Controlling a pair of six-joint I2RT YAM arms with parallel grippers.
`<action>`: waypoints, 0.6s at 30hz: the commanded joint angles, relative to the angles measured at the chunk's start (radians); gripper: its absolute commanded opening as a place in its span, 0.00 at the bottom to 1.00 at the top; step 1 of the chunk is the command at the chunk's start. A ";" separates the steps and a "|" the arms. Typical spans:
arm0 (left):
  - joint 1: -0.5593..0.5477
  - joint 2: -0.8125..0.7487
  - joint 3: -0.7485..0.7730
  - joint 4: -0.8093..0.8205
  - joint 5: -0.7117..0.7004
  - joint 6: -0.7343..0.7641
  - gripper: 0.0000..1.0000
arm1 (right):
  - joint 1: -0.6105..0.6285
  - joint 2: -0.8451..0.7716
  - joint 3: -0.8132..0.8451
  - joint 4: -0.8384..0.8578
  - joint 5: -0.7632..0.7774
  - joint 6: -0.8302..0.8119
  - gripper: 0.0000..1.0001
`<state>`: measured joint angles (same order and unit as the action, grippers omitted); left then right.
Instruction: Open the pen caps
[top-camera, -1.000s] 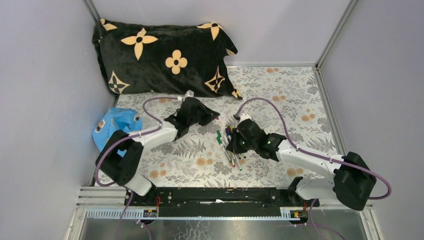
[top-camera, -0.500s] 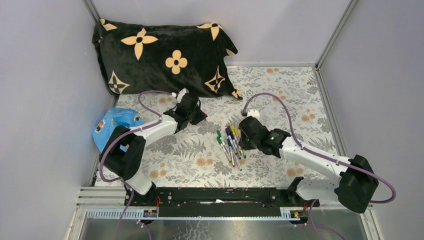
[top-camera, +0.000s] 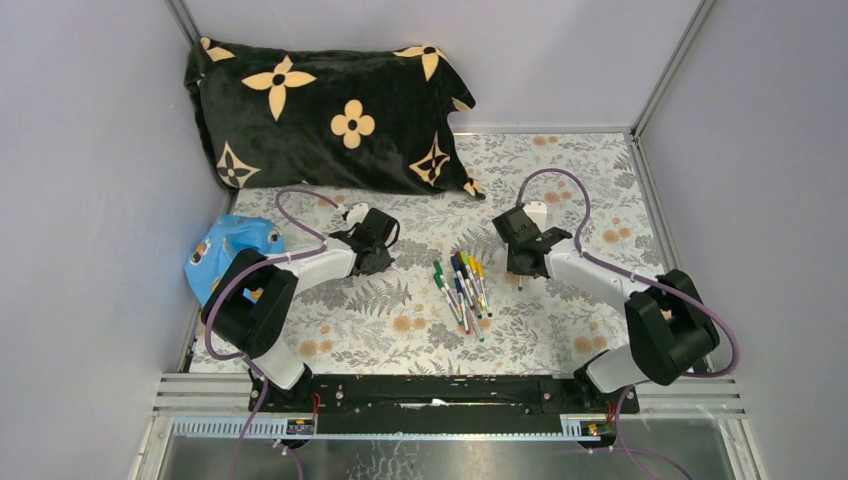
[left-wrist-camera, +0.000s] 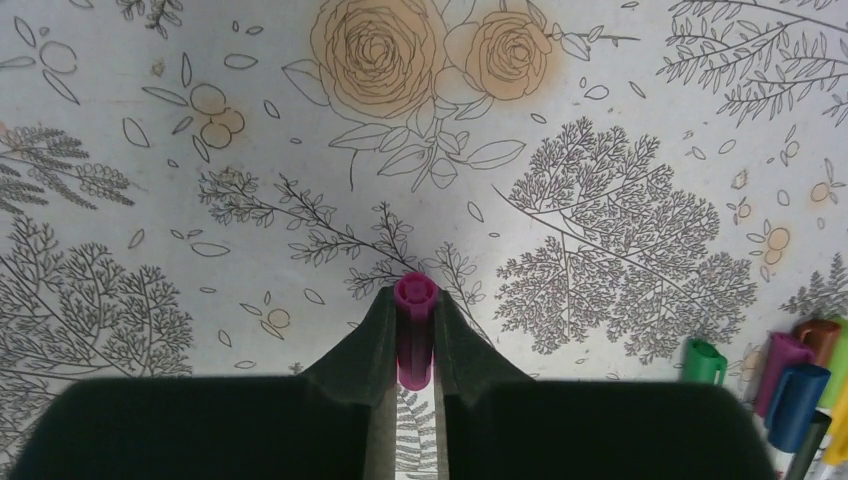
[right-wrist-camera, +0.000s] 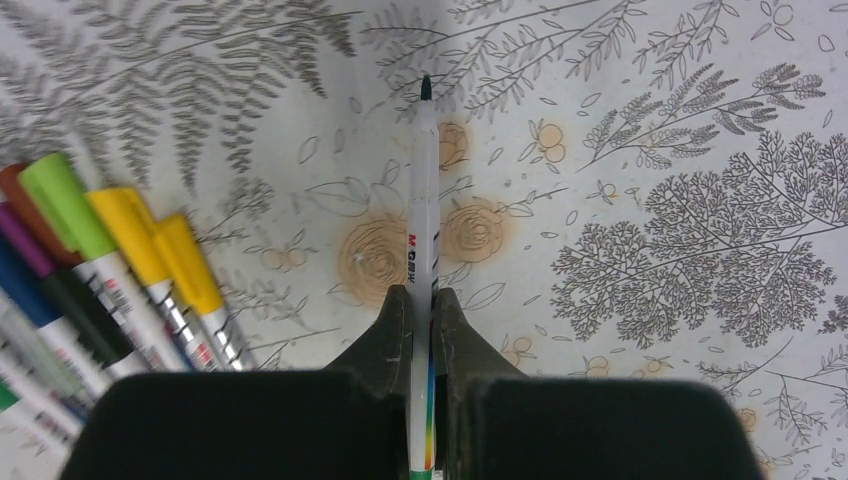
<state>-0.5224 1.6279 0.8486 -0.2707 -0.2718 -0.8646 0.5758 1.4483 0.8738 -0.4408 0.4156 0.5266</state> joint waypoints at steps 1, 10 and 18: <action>-0.009 0.028 -0.022 -0.018 -0.066 0.029 0.21 | -0.036 0.062 0.013 0.022 0.083 -0.002 0.00; -0.011 0.037 -0.057 0.025 -0.046 0.022 0.50 | -0.122 0.125 0.001 0.056 0.045 0.111 0.04; -0.011 -0.014 -0.063 0.033 -0.040 0.024 0.59 | -0.127 0.168 0.021 0.078 0.017 0.114 0.12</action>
<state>-0.5331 1.6230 0.8196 -0.1871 -0.3000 -0.8528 0.4522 1.5959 0.8700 -0.3859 0.4381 0.6201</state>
